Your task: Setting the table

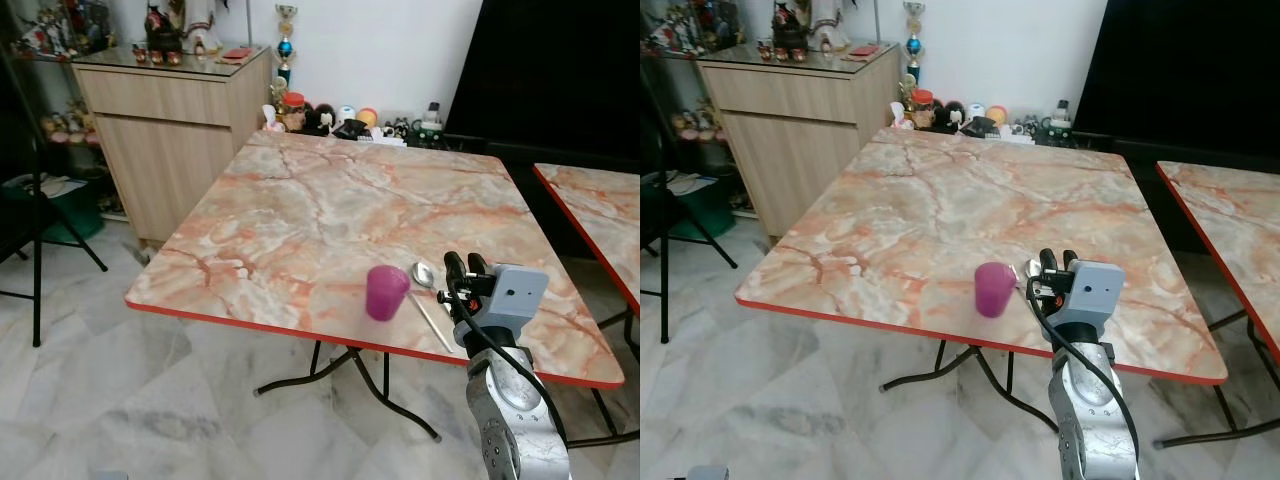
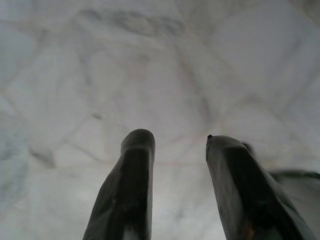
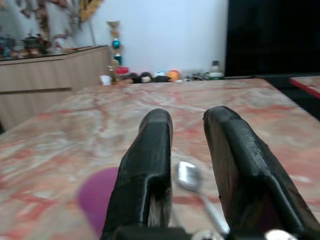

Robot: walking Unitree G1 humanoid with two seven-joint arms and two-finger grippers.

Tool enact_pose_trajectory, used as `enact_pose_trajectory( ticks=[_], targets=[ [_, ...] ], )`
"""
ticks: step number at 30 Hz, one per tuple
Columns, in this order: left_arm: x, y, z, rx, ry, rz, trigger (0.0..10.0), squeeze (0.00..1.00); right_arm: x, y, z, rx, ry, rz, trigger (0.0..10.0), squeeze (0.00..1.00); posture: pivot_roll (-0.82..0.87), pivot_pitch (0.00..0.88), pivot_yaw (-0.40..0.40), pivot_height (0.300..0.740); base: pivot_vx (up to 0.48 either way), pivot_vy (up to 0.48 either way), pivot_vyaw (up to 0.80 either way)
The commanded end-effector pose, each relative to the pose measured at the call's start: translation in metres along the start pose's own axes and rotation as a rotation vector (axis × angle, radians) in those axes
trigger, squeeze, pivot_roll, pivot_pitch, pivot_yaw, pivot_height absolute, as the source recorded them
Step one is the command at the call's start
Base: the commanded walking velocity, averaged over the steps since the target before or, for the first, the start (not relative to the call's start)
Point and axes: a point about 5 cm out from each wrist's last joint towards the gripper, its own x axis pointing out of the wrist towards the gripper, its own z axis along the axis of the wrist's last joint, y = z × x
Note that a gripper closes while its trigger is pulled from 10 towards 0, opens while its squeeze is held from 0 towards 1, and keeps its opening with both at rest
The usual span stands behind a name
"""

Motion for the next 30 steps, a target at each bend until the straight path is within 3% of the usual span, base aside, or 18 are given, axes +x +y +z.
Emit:
enact_pose_trajectory(
  ticks=[1, 26, 30],
  targets=[
    [-0.0005, 0.0054, 0.0009, 0.007, -0.002, 0.014, 10.0, 0.0, 0.001, -0.0002, 0.0012, 0.002, -0.001, -0.001, 10.0, 0.0, 0.02, 0.008, -0.024, 0.74, 0.0, 0.0, 0.0],
    [-0.0007, 0.0043, 0.0001, -0.008, -0.002, 0.002, 10.0, 0.0, 0.0004, 0.001, 0.0003, 0.007, 0.004, 0.002, 10.0, 0.0, 0.02, 0.018, -0.023, 0.74, 0.0, 0.0, 0.0],
    [-0.0006, 0.0043, 0.0004, -0.009, -0.003, 0.001, 10.0, 0.0, 0.0004, 0.0008, 0.0003, 0.006, 0.005, 0.002, 10.0, 0.0, 0.02, 0.019, -0.023, 0.74, 0.267, 0.0, 0.0]
  ],
)
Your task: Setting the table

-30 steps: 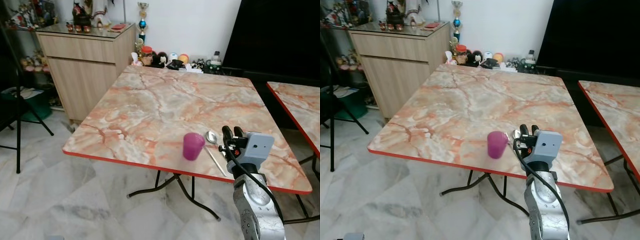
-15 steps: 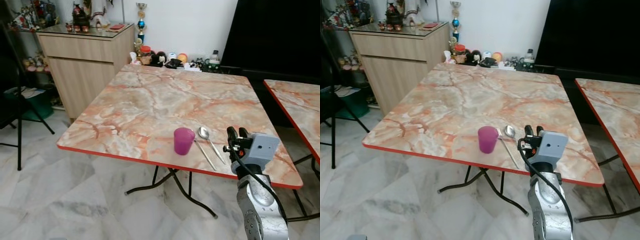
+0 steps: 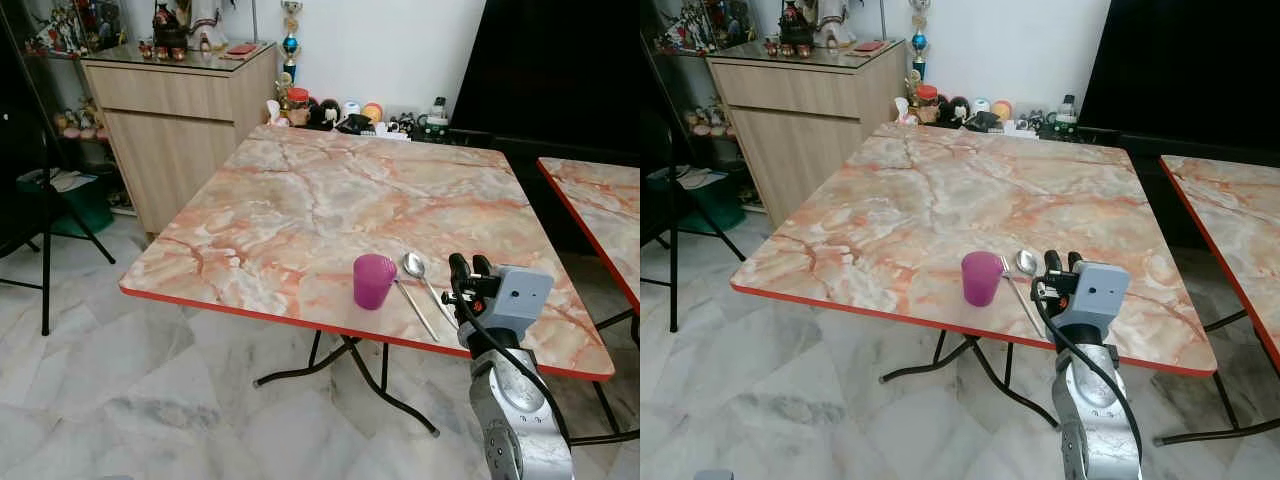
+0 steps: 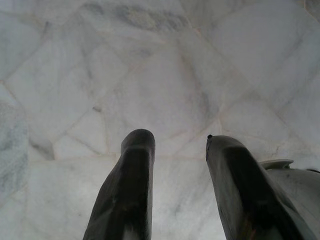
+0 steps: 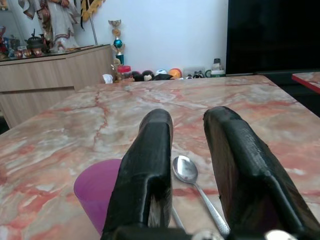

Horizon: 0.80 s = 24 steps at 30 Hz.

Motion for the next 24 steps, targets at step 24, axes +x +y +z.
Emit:
enact_pose_trajectory(
  ticks=[24],
  targets=[
    [-0.0004, 0.0003, -0.0009, -0.007, 0.0, -0.005, 10.0, 0.0, 0.0003, -0.0024, 0.0016, -0.006, 0.004, 0.0, 10.0, 0.0, 0.02, 0.025, -0.024, 0.74, 0.338, 0.0, 0.0]
  ],
)
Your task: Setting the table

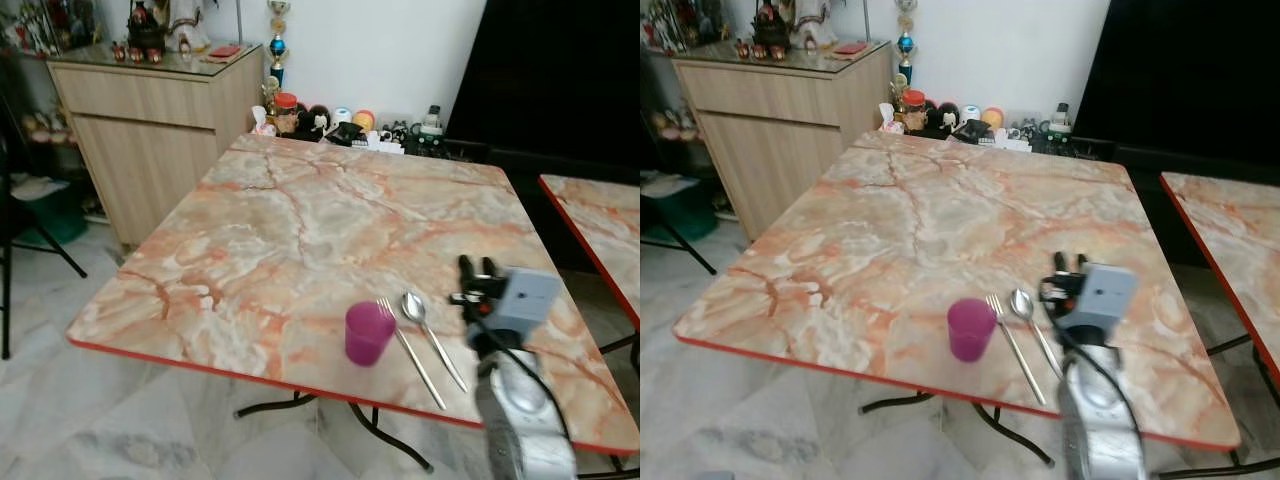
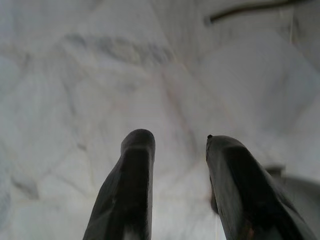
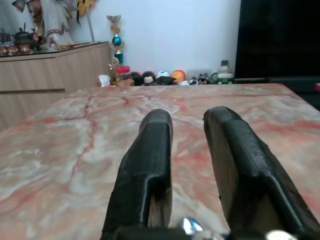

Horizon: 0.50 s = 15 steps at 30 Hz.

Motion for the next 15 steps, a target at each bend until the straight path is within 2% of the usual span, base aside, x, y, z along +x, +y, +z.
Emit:
enact_pose_trajectory(
  ticks=[1, 7, 12, 13, 15],
  targets=[
    [0.0, -0.004, -0.002, -0.012, 0.001, -0.01, 10.0, 0.0, -0.001, -0.011, 0.001, -0.016, 0.009, -0.025, 10.0, 0.0, 0.02, 0.025, -0.024, 0.74, 0.345, 0.0, 0.0],
    [0.0, -0.004, -0.002, -0.016, -0.004, -0.01, 10.0, 0.0, -0.003, -0.003, -0.009, -0.037, 0.08, 0.052, 10.0, 0.0, 0.02, 0.026, -0.026, 0.74, 0.057, 0.0, 0.0],
    [-0.001, -0.005, -0.003, -0.019, 0.001, -0.015, 10.0, 0.0, -0.015, 0.015, -0.033, -0.083, 0.248, 0.198, 10.0, 0.0, 0.02, 0.028, -0.026, 0.74, 0.0, 0.0, 0.0],
    [-0.001, -0.005, -0.003, -0.019, 0.001, -0.015, 10.0, 0.0, -0.015, 0.015, -0.033, -0.083, 0.248, 0.198, 10.0, 0.0, 0.02, 0.028, -0.026, 0.74, 0.0, 0.0, 0.0],
    [0.0, -0.005, -0.003, -0.019, 0.001, -0.017, 10.0, 0.0, -0.022, 0.015, -0.042, -0.094, 0.331, 0.202, 10.0, 0.0, 0.02, 0.033, -0.025, 0.74, 0.0, 0.0, 0.0]
  ],
)
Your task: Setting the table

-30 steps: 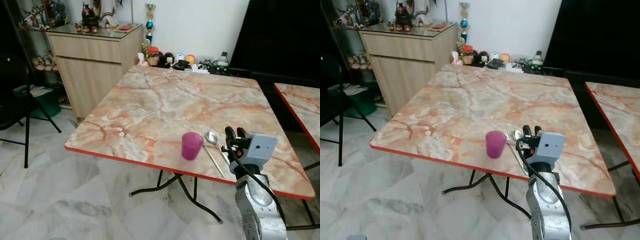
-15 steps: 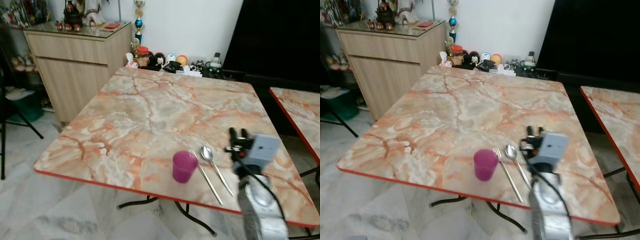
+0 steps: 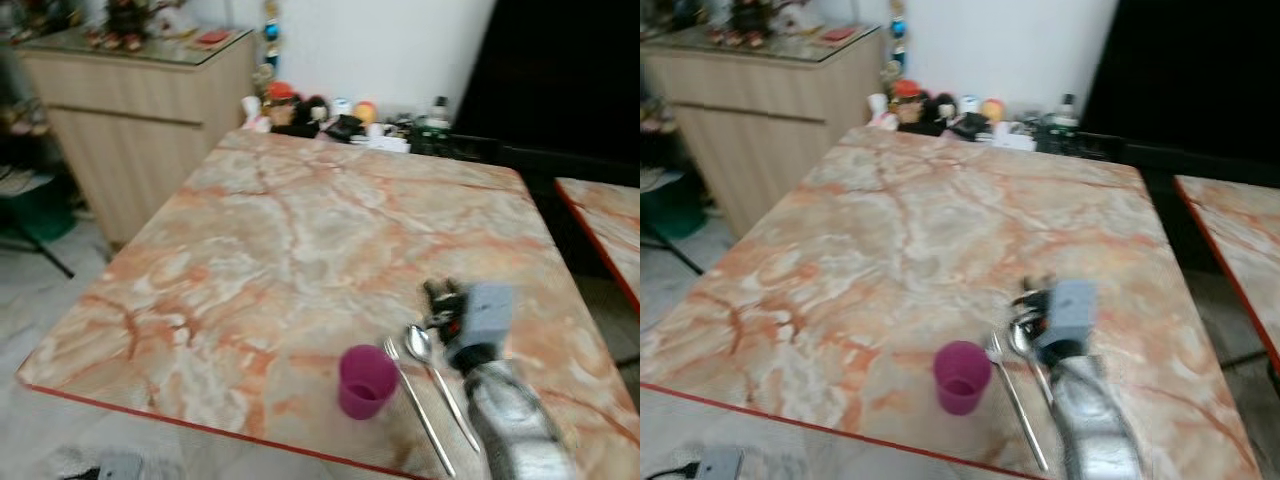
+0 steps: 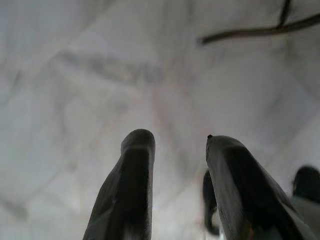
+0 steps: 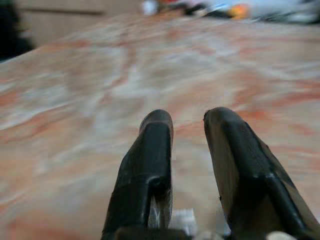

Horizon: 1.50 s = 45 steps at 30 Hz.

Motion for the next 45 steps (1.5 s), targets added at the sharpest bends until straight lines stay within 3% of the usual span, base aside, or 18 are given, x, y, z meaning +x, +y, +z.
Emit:
enact_pose_trajectory(
  ticks=[1, 5, 8, 15, 18, 23, 24, 25, 27, 32, 34, 37, 39, 45],
  targets=[
    [0.0, -0.003, -0.002, -0.009, 0.011, -0.009, 10.0, 0.0, -0.008, -0.013, -0.011, -0.008, 0.094, -0.049, 10.0, 0.0, 0.02, 0.033, -0.025, 0.74, 0.0, 0.0, 0.0],
    [0.0, -0.002, -0.002, -0.006, 0.012, -0.01, 10.0, 0.0, -0.019, -0.01, -0.018, 0.02, 0.165, -0.047, 10.0, 0.0, 0.01, 0.039, -0.024, 0.74, 0.0, 0.0, 0.0],
    [0.0, -0.002, -0.003, -0.001, 0.013, -0.011, 10.0, 0.0, -0.027, -0.01, -0.014, 0.026, 0.156, -0.055, 10.0, 0.0, 0.01, 0.043, -0.024, 0.74, 0.0, 0.0, 0.0],
    [0.0, -0.003, -0.003, 0.0, 0.012, -0.018, 10.0, 0.0, -0.029, -0.01, 0.011, 0.051, 0.017, -0.066, 10.0, 0.0, 0.0, 0.044, -0.02, 0.74, 0.0, 0.0, 0.0],
    [0.0, -0.004, -0.002, 0.004, 0.012, -0.025, 10.0, 0.0, -0.025, -0.007, 0.036, 0.031, -0.067, -0.018, 10.0, 0.0, 0.0, 0.042, -0.018, 0.74, 0.0, 0.0, 0.0],
    [0.0, -0.005, -0.002, 0.007, 0.012, -0.028, 10.0, 0.0, -0.022, 0.007, 0.048, 0.014, -0.089, 0.113, 10.0, 0.01, 0.0, 0.041, -0.022, 0.74, 0.0, 0.0, 0.0],
    [0.0, -0.005, -0.002, 0.007, 0.012, -0.029, 10.0, 0.0, -0.024, 0.018, 0.049, 0.002, -0.08, 0.207, 10.0, 0.45, 0.01, 0.041, -0.023, 0.74, 0.0, 0.0, 0.0],
    [0.0, -0.005, -0.002, 0.007, 0.012, -0.03, 10.0, 0.0, -0.025, 0.024, 0.049, -0.002, -0.068, 0.259, 10.0, 1.0, 0.01, 0.041, -0.023, 0.74, 0.0, 0.0, 0.0],
    [0.0, -0.005, -0.002, 0.008, 0.014, -0.031, 10.0, 0.0, -0.03, 0.038, 0.048, -0.085, -0.019, 0.385, 10.0, 1.0, 0.01, 0.044, -0.022, 0.74, 0.0, 0.0, 0.0],
    [0.0, -0.005, -0.004, 0.01, 0.021, -0.032, 10.0, 0.0, -0.033, 0.043, 0.047, -0.134, 0.065, 0.442, 10.0, 1.0, 0.0, 0.047, -0.021, 0.74, 0.0, 0.0, 0.0],
    [0.0, -0.005, -0.005, 0.011, 0.025, -0.036, 10.0, 0.0, -0.039, 0.048, 0.048, -0.23, 0.108, 0.543, 10.0, 1.0, 0.0, 0.051, -0.019, 0.74, 0.0, 0.0, 0.0],
    [0.0, -0.005, -0.005, 0.011, 0.027, -0.04, 10.0, 0.0, -0.044, 0.049, 0.048, -0.279, 0.138, 0.589, 10.0, 1.0, 0.0, 0.051, -0.019, 0.74, 0.0, 0.0, 0.0],
    [0.0, -0.006, -0.006, 0.013, 0.031, -0.045, 10.0, 0.0, -0.053, 0.049, 0.05, -0.36, 0.163, 0.661, 10.0, 1.0, -0.02, 0.056, -0.015, 0.74, 0.0, 0.0, 0.0],
    [0.0, -0.008, -0.006, 0.026, 0.039, -0.062, 10.0, 0.0, -0.055, 0.041, 0.072, -0.368, 0.134, 0.645, 10.0, 1.0, -0.04, 0.064, -0.007, 0.74, 0.0, 0.0, 0.0]
  ],
)
